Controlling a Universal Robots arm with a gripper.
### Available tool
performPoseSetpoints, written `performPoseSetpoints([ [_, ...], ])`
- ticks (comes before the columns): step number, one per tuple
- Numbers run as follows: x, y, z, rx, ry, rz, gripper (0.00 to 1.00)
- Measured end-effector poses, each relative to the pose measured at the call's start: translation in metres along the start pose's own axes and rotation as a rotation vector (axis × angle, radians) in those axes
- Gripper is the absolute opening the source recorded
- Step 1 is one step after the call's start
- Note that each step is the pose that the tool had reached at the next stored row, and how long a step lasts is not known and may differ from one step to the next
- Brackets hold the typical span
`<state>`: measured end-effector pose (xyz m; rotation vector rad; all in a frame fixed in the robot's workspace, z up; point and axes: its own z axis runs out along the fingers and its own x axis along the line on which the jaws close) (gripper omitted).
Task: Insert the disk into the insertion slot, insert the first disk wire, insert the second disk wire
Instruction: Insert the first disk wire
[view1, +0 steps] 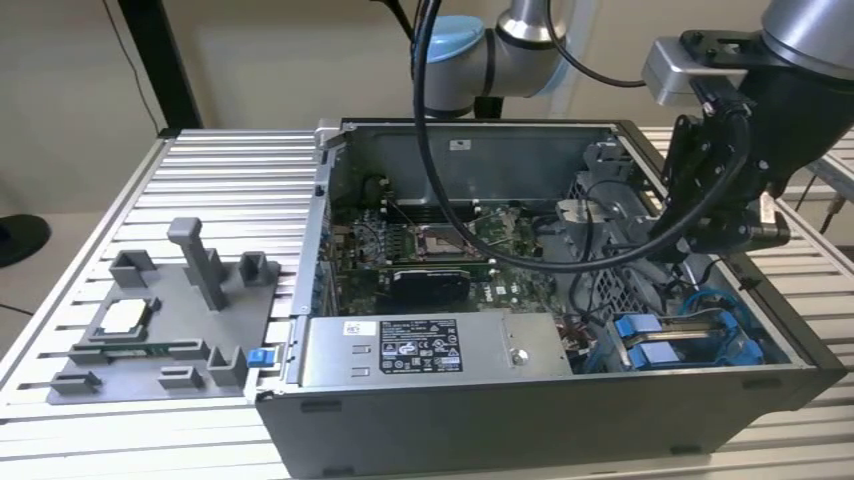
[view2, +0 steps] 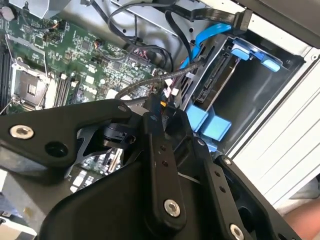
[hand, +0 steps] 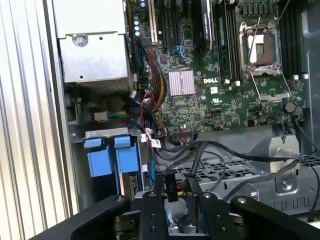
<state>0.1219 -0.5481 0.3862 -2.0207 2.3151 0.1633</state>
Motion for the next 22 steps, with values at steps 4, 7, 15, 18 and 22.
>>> performPoseSetpoints([
  [4,0.0000,0.0001,0.0000,0.0005,-0.0001,0.003,0.00],
  [7,0.0000,0.0001,0.0000,0.0005,-0.0001,0.003,0.00],
  [15,0.0000,0.0001,0.0000,0.0005,-0.0001,0.003,0.00],
  [18,-0.0001,0.0001,0.0001,0.0010,0.0034,0.003,0.00],
  [22,0.0001,0.0000,0.0007,0.0058,0.0377,0.004,0.00],
])
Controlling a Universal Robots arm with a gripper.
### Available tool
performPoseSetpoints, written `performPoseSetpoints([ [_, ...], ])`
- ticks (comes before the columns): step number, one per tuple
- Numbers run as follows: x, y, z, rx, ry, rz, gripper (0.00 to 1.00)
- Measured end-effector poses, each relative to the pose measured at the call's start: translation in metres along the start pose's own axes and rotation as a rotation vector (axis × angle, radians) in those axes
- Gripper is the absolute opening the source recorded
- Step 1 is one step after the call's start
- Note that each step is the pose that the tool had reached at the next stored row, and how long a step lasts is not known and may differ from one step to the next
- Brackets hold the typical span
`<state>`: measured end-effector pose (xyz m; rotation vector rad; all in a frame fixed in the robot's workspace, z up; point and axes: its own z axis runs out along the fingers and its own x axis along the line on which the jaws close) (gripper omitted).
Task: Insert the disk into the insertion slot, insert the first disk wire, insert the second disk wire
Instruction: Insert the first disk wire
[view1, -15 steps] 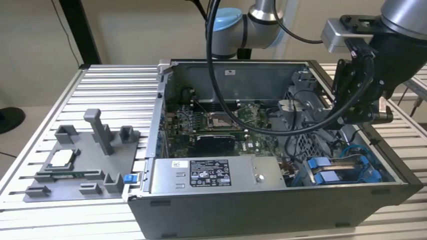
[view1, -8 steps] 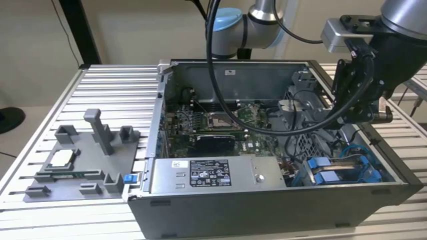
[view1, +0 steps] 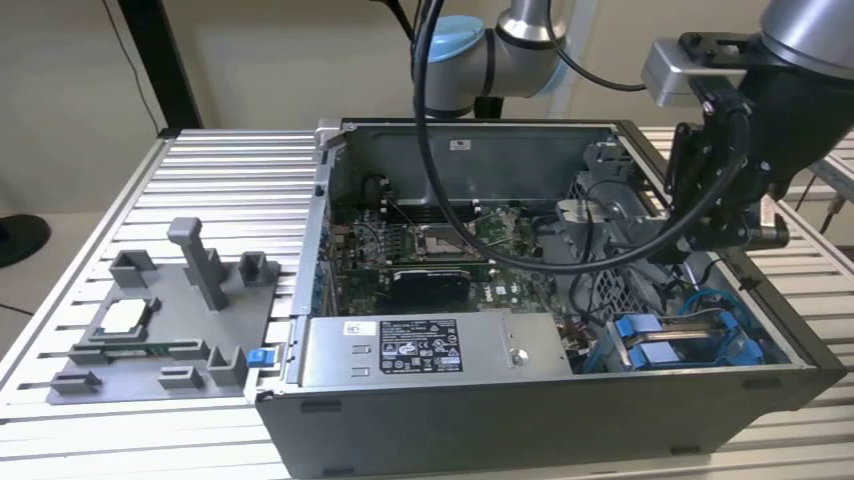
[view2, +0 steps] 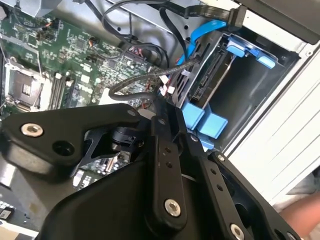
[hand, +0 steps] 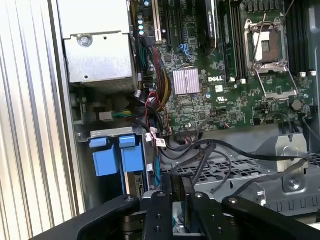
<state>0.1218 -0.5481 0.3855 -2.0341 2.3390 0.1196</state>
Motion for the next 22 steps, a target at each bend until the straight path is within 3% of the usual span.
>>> performPoseSetpoints([
  [3,0.0000,-0.0001,0.0004,0.0058,0.0414,0.001,0.00],
  [16,-0.0001,-0.0011,0.0011,0.0330,0.2341,0.005,0.00],
  [18,-0.0001,-0.0012,0.0013,0.0362,0.2568,0.005,0.00],
  [20,-0.0001,-0.0012,0.0015,0.0385,0.2733,0.006,0.00],
  [22,0.0000,-0.0011,0.0016,0.0393,0.2789,0.006,0.00],
])
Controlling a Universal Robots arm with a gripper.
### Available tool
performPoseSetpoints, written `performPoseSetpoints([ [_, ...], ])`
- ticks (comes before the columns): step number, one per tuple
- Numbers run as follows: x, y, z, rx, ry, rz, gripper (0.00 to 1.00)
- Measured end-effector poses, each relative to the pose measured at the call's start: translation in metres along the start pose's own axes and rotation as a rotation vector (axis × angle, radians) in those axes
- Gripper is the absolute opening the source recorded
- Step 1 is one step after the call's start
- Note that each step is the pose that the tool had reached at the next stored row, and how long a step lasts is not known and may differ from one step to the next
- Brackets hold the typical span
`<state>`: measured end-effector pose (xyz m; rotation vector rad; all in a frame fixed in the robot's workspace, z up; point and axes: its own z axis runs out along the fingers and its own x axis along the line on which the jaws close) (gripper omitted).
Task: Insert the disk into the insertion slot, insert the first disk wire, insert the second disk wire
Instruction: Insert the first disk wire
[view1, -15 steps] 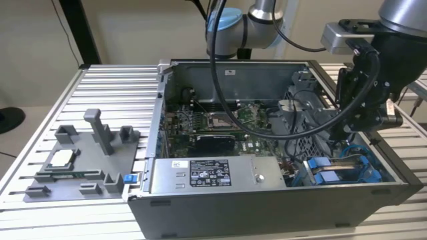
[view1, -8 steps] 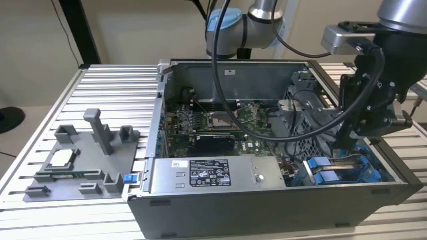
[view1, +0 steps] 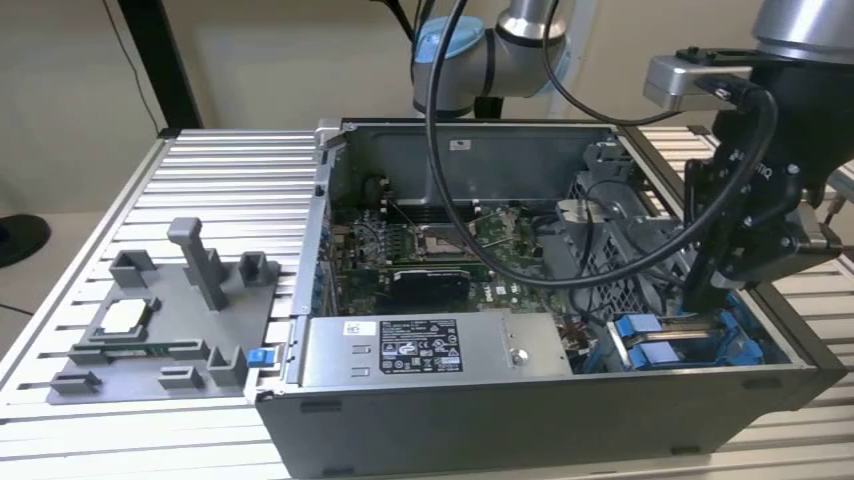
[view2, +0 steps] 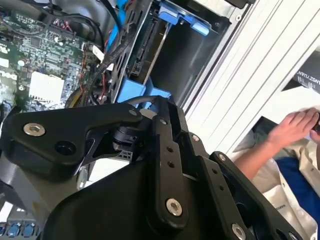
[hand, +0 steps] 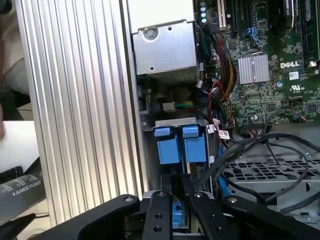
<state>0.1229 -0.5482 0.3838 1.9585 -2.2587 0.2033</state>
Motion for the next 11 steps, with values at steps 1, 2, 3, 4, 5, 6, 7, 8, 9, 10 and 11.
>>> performPoseSetpoints([
  [1,0.0000,0.0000,-0.0001,0.0001,0.0007,0.000,0.00],
  [2,0.0000,0.0000,-0.0002,0.0002,0.0014,0.000,0.00],
  [3,0.0000,0.0000,-0.0001,0.0002,0.0018,0.000,0.00],
  [4,0.0000,0.0000,-0.0001,0.0003,0.0022,0.000,0.00],
  [5,0.0000,0.0000,-0.0001,0.0004,0.0027,0.000,0.00],
  [6,0.0000,0.0000,-0.0001,0.0005,0.0032,0.000,0.00],
  [7,0.0000,0.0000,-0.0001,0.0005,0.0038,0.000,0.00],
  [8,0.0000,0.0000,-0.0001,0.0006,0.0042,0.000,0.00],
  [9,0.0000,0.0000,-0.0001,0.0007,0.0048,0.000,0.00],
  [10,-0.0001,0.0000,-0.0001,0.0007,0.0052,0.000,0.00],
  [11,0.0000,0.0000,-0.0001,0.0008,0.0058,0.000,0.00],
])
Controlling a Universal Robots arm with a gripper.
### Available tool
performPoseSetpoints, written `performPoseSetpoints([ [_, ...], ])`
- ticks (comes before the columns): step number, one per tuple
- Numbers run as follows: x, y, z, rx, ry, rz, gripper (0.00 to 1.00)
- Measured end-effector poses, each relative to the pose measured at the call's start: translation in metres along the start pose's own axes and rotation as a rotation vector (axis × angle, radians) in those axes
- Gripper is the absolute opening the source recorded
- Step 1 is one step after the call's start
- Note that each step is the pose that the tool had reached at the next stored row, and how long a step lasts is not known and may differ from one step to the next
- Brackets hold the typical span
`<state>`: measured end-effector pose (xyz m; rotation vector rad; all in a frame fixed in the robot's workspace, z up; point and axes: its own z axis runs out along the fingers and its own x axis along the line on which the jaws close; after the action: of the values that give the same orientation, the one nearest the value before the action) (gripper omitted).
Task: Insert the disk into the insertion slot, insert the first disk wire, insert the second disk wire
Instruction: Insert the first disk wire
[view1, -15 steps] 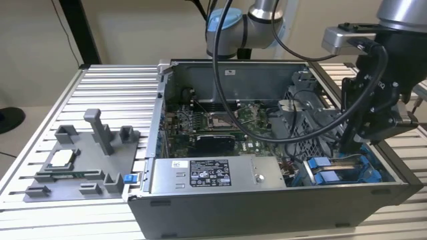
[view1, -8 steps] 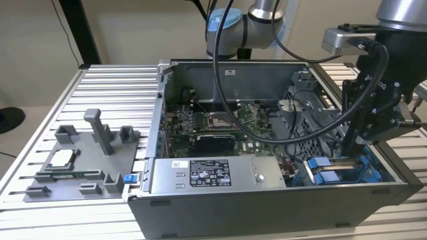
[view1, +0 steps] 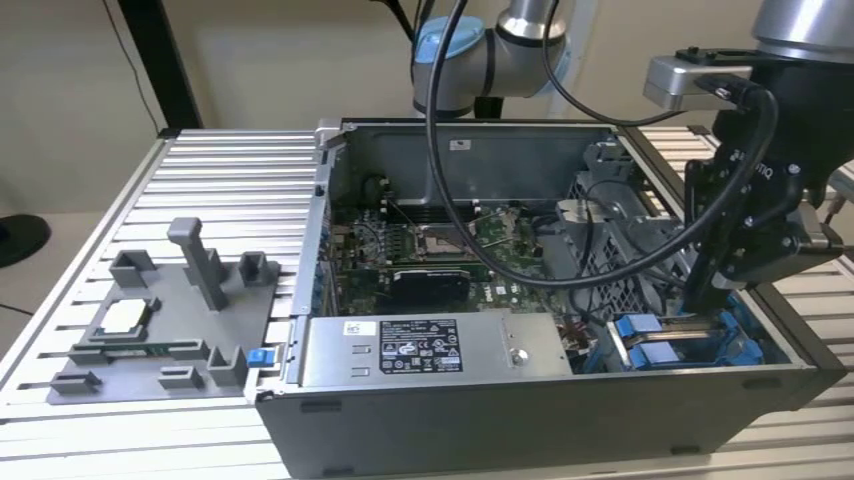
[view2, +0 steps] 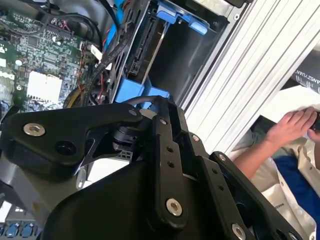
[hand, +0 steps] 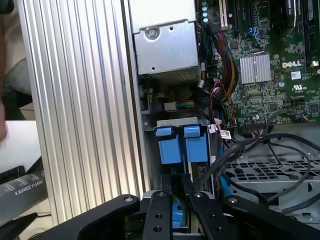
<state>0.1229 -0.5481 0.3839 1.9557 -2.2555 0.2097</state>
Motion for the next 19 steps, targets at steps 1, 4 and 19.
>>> performPoseSetpoints([
  [1,0.0000,0.0000,0.0000,0.0001,0.0005,0.000,0.00],
  [4,0.0000,0.0000,0.0000,0.0003,0.0021,0.000,0.00],
  [19,0.0000,0.0000,0.0000,0.0012,0.0086,0.000,0.00],
])
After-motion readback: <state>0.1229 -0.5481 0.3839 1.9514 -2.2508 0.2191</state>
